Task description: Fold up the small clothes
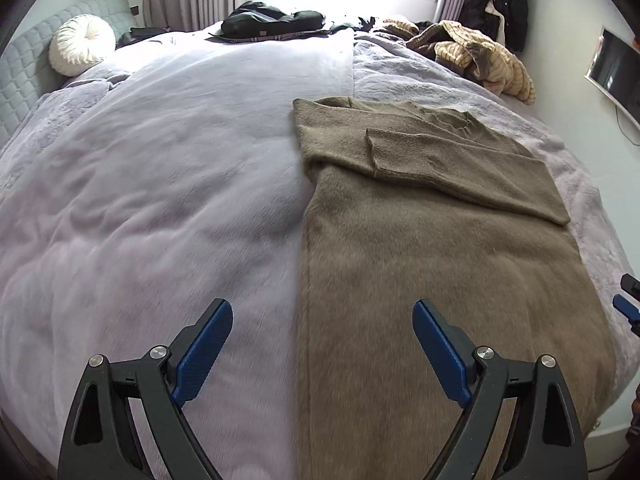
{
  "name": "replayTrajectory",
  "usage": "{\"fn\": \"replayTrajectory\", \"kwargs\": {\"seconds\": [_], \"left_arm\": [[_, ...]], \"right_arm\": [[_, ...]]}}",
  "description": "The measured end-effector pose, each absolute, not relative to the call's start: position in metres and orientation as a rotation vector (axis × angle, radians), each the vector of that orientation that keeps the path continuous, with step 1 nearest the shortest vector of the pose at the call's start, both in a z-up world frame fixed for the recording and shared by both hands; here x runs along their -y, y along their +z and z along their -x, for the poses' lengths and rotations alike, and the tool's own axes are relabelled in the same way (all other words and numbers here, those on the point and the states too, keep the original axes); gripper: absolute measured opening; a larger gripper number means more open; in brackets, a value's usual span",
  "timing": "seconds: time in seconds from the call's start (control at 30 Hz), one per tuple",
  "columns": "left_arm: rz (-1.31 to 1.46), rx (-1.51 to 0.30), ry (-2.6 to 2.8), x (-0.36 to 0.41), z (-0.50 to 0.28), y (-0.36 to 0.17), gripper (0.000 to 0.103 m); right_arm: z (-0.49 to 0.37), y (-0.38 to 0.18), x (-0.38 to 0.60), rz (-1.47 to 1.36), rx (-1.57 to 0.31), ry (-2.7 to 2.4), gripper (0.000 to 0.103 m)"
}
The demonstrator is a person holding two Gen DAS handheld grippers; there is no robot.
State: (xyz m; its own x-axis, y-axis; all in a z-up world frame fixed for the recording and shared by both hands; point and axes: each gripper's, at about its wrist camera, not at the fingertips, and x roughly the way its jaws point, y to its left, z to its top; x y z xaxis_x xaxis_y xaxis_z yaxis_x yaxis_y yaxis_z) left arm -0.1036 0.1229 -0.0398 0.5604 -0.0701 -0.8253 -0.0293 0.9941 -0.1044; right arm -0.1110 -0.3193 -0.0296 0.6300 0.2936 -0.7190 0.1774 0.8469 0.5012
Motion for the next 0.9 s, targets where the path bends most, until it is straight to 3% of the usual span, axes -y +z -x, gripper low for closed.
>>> {"fn": "replayTrajectory", "kwargs": {"seconds": [0.1, 0.2, 0.37, 0.43, 0.47, 0.9], "left_arm": [[0.108, -0.968, -0.026, -0.125, 0.116, -0.037, 0.092], [0.123, -0.966, -0.035, -0.127, 0.125, -0.036, 0.102], [0.156, -0.929, -0.051, -0.129, 0.140, -0.032, 0.102], [0.158, -0.916, -0.057, -0.128, 0.144, -0.029, 0.102], [0.154, -0.910, -0.062, -0.127, 0.147, -0.027, 0.102], [0.187, -0.978, -0.114, -0.119, 0.172, -0.043, 0.102]], "right_arm": [[0.127, -0.029, 0.320, -0.610, -0.895, 0.069, 0.068], [0.138, -0.027, 0.318, -0.619, -0.889, 0.064, 0.068], [0.156, -0.022, 0.315, -0.623, -0.873, 0.069, 0.068], [0.162, -0.020, 0.315, -0.627, -0.865, 0.072, 0.075], [0.165, -0.018, 0.315, -0.629, -0.855, 0.079, 0.084], [0.207, -0.020, 0.323, -0.678, -0.832, 0.089, 0.084]]}}
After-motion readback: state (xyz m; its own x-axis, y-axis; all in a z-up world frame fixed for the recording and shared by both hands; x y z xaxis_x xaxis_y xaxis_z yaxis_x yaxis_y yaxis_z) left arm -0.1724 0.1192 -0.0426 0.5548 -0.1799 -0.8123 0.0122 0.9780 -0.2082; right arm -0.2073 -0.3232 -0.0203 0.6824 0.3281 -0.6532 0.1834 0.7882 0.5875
